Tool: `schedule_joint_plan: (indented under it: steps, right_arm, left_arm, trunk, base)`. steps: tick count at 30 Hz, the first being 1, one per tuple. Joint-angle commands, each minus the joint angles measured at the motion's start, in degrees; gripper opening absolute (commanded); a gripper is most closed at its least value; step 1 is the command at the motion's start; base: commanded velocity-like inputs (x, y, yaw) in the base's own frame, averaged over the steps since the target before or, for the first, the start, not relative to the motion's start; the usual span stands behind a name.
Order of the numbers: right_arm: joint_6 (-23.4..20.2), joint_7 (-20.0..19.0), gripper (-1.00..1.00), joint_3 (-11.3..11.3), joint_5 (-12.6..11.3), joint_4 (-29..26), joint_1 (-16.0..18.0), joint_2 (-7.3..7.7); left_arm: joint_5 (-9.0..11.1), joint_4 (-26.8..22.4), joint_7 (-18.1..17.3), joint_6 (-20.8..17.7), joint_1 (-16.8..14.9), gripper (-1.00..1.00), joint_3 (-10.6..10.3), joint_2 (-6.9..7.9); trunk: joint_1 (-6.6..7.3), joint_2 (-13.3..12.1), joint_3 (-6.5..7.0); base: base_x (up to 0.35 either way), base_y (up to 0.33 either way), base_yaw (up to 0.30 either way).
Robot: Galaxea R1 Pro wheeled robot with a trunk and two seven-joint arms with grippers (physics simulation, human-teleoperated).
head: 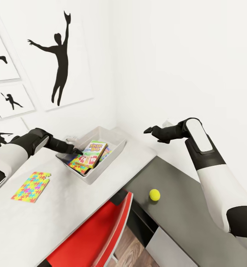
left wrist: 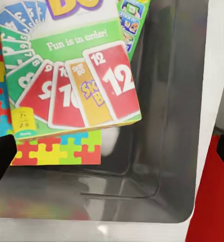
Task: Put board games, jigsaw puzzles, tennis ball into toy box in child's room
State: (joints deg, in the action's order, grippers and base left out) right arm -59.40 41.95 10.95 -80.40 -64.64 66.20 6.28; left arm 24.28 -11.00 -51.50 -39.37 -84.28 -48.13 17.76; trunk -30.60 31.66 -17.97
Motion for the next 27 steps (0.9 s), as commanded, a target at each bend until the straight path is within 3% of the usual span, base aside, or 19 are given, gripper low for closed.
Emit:
schedule_joint_plan:
  steps: [1, 3, 6, 22, 27]
  right_arm:
    - [0.0, 0.6, 1.00, 0.2, -0.6, 0.0, 0.1, 0.03]
    - [0.0, 0.6, 1.00, 0.2, -0.6, 0.0, 0.1, -0.02]
    - [0.0, 0.6, 1.00, 0.2, -0.6, 0.0, 0.1, -0.03]
    - [0.0, 0.6, 1.00, 0.1, -0.6, 0.0, 0.1, -0.02]
    - [0.0, 0.6, 1.00, 0.1, -0.6, 0.0, 0.1, 0.04]
  left_arm:
    - [0.3, -0.1, -0.2, -0.3, 0.0, 1.00, 0.8, 0.04]
    - [0.3, -0.1, -0.4, -0.2, 0.0, 1.00, 2.8, 0.02]
    - [0.3, -0.2, -0.4, -0.2, 0.0, 1.00, 3.7, 0.07]
    - [0.2, -0.2, -0.4, -0.3, 0.0, 1.00, 3.9, 0.03]
    - [0.2, -0.2, -0.4, -0.4, 0.0, 1.00, 3.9, -0.01]
  trunk:
    - [-0.02, 0.1, 0.00]
    - [-0.02, 0.1, 0.18]
    - [-0.02, 0.1, 0.47]
    - [-0.02, 0.1, 1.83]
    - [-0.02, 0.1, 2.23]
  base:
    - [-0.033, 0.020, 0.012]
    - [-0.016, 0.010, 0.046]
    - [-0.004, 0.002, 0.099]
    - [-0.023, 0.000, 0.169]
    - [-0.175, 0.000, 0.188]
